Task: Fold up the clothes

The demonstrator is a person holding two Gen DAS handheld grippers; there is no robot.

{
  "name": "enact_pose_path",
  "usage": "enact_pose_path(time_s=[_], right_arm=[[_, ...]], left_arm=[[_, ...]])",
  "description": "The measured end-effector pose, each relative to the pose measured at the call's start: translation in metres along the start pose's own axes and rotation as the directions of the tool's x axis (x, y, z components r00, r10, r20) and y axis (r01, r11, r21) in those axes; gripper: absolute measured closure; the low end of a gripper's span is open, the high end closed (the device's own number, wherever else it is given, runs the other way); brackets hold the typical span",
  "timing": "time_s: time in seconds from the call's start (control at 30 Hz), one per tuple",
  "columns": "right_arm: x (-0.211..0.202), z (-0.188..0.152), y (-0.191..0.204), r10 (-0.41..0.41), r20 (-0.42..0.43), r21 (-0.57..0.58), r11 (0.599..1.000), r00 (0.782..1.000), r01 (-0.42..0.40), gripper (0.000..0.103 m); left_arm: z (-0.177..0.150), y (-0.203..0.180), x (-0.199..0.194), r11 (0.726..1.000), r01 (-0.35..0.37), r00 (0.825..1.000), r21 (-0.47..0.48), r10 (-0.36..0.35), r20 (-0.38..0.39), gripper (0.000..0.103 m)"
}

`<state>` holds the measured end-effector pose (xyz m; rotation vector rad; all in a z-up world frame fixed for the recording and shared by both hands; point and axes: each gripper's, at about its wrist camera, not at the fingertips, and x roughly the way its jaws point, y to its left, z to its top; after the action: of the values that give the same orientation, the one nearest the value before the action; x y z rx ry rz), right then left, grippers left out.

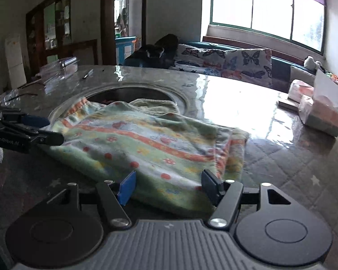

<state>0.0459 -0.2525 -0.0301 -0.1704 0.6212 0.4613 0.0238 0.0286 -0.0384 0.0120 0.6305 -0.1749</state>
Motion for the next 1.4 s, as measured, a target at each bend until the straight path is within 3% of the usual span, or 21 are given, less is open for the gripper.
enact_pose_path(time_s=[0.23, 0.4, 0.6, 0.83, 1.2, 1.4], right_arm=[[-0.001, -0.008, -0.017, -0.063, -0.034, 0.046, 0.997, 0.997, 0.064, 0.038], [-0.010, -0.001, -0.022, -0.085, 0.007, 0.063, 0.994, 0.996, 0.084, 0.037], [-0.002, 0.002, -0.029, -0.142, 0.003, 0.063, 0.988, 0.990, 0.142, 0.037], [0.002, -0.003, -0.042, -0.170, -0.028, 0.099, 0.980, 0.985, 0.172, 0.029], [0.013, 0.001, -0.040, -0.159, -0.050, 0.083, 0.983, 0.986, 0.163, 0.021], [0.005, 0.015, -0.029, -0.133, -0.003, 0.048, 0.990, 0.991, 0.133, 0.018]], left_arm=[[-0.002, 0.006, -0.001, 1.000, -0.004, 1.000, -0.025, 0.004, -0.008, 0.023], [0.004, 0.008, -0.008, 0.999, -0.004, 1.000, -0.042, 0.004, -0.004, 0.023], [0.009, 0.015, -0.004, 0.997, -0.056, 0.998, -0.055, 0.056, 0.000, 0.023], [0.005, 0.028, 0.000, 0.993, -0.101, 0.995, -0.069, 0.099, -0.027, 0.023], [0.002, 0.041, -0.002, 0.989, -0.132, 0.991, -0.070, 0.130, -0.037, 0.020], [0.002, 0.040, -0.016, 0.991, -0.121, 0.992, -0.051, 0.119, -0.031, 0.020]])
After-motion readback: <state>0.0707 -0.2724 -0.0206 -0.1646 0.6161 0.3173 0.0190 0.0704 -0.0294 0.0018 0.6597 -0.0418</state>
